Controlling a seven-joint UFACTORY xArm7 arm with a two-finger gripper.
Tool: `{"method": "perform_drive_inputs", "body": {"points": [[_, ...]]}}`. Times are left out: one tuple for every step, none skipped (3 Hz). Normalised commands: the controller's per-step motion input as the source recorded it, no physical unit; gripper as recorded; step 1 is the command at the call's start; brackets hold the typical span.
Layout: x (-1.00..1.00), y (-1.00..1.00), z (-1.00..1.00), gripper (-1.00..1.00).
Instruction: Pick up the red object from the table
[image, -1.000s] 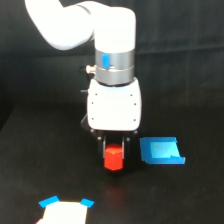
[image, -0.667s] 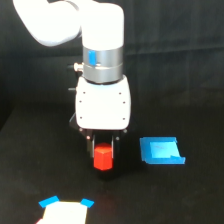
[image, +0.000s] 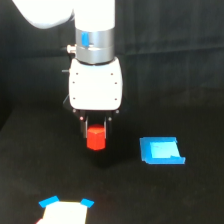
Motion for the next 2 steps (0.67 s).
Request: {"method": "perform_drive_inputs", "body": {"points": [[-0.49,-1.0,1.0,-0.35],[0.06,-0.56,1.0,-0.55]]}}
